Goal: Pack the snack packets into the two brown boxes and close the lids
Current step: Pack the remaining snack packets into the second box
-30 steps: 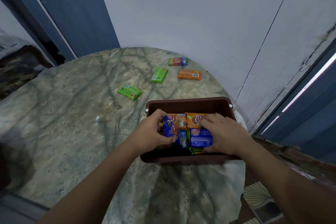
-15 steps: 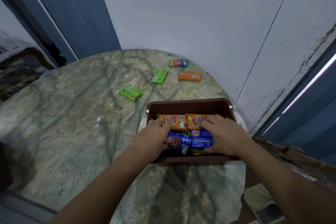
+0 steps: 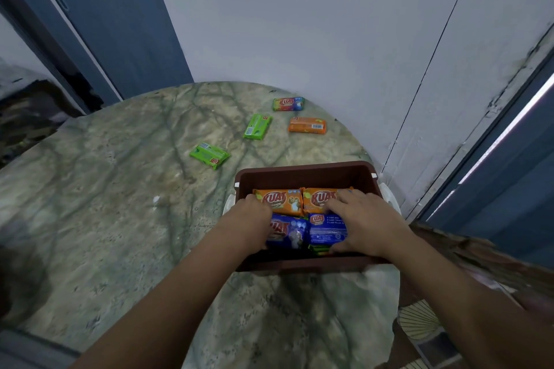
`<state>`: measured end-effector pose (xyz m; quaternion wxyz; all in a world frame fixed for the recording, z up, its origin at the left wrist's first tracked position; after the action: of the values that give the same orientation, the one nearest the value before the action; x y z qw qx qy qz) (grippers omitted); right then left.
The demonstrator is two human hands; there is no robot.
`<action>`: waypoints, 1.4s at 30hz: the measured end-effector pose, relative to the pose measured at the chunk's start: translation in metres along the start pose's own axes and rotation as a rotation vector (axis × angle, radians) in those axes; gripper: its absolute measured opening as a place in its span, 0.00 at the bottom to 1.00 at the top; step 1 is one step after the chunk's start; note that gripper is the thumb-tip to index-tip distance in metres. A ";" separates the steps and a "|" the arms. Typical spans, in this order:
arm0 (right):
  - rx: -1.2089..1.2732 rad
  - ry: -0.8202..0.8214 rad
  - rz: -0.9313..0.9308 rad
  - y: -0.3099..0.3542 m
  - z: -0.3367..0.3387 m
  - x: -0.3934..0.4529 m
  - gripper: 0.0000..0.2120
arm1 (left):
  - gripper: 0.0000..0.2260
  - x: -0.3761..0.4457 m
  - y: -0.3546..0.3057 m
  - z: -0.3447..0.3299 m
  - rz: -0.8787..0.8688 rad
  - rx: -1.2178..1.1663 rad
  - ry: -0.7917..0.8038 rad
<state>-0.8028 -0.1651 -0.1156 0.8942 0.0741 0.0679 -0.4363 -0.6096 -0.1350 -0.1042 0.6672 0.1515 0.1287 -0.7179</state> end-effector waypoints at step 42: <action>0.610 -0.154 -0.171 -0.027 0.036 -0.021 0.33 | 0.29 -0.002 -0.004 -0.014 -0.211 -0.031 -0.296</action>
<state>-0.8351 -0.1728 -0.0780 0.7933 0.2992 -0.1279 -0.5145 -0.6130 -0.1277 -0.1162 0.6023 0.0197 0.0554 -0.7961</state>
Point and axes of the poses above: each hand's wrist, its own x-axis towards the middle knuckle, its own z-axis out of the back of the hand, y = z × x, the point moved 8 cm from there along x, towards the middle knuckle, and after that the axes turned 2 degrees about y, right-handed, at the moved point
